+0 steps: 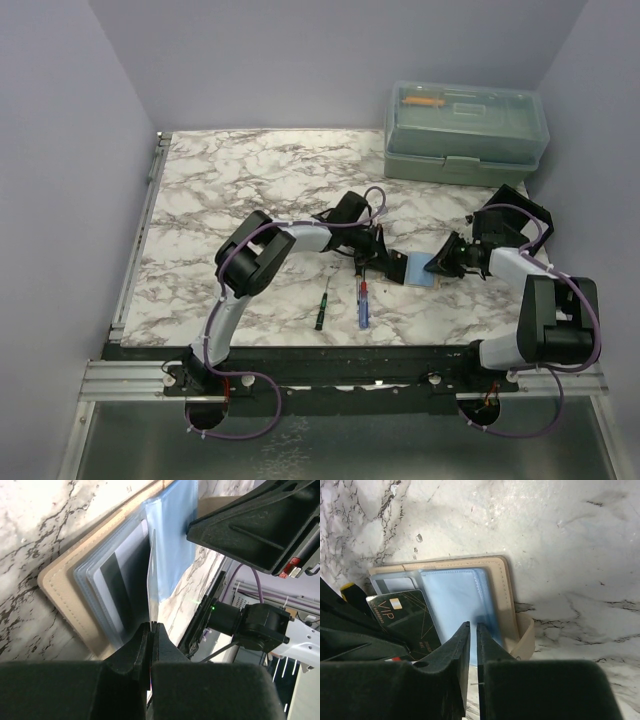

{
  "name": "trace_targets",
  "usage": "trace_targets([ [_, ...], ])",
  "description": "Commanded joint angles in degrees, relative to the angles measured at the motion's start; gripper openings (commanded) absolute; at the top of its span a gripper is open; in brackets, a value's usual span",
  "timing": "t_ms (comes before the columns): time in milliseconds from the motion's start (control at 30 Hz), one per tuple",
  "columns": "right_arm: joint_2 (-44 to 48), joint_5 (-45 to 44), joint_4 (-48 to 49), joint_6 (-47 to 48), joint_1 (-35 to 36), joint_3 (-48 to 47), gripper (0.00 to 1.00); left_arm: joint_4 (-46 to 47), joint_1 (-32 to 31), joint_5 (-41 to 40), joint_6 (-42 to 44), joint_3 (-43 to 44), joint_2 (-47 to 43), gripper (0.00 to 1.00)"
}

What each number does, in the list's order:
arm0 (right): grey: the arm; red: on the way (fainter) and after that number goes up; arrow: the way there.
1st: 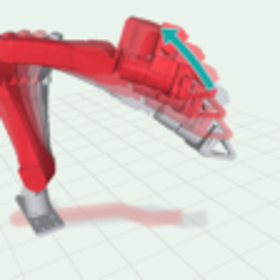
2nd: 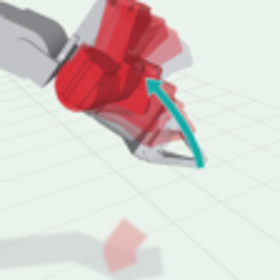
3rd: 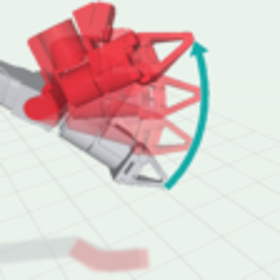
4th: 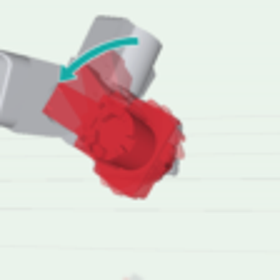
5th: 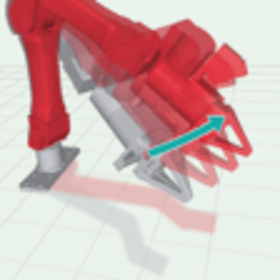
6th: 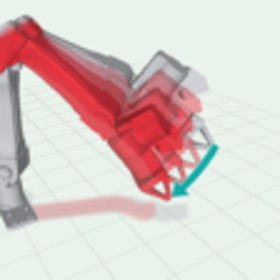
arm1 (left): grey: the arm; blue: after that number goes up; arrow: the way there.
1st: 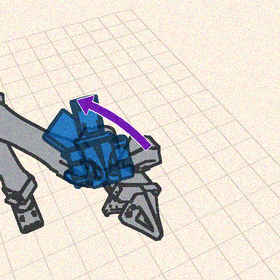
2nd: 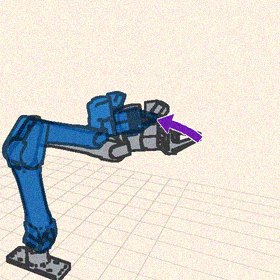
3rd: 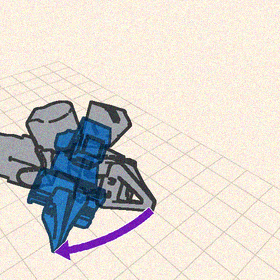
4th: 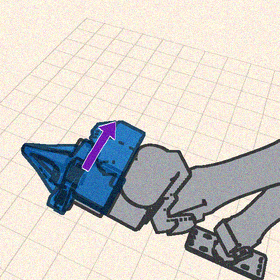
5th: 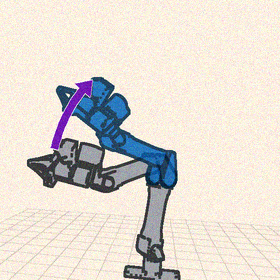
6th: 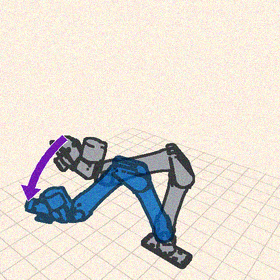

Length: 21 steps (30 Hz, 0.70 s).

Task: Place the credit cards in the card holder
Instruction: Insert the credit card into the card holder.

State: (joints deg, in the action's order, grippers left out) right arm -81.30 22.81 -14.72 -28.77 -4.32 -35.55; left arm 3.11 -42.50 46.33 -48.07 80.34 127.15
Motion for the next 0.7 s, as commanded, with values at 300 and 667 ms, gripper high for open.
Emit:
trace_targets([
  [300,-2.8,-1.9,-1.2,1.5,0.0,-1.4,0.11,-1.6,-0.6,4.3,2.9,4.3,4.3,0.00],
  [667,-1.5,-3.6,-1.7,1.0,0.1,-1.2,0.11,-0.9,-0.7,4.4,3.6,4.1,4.1,0.00],
])
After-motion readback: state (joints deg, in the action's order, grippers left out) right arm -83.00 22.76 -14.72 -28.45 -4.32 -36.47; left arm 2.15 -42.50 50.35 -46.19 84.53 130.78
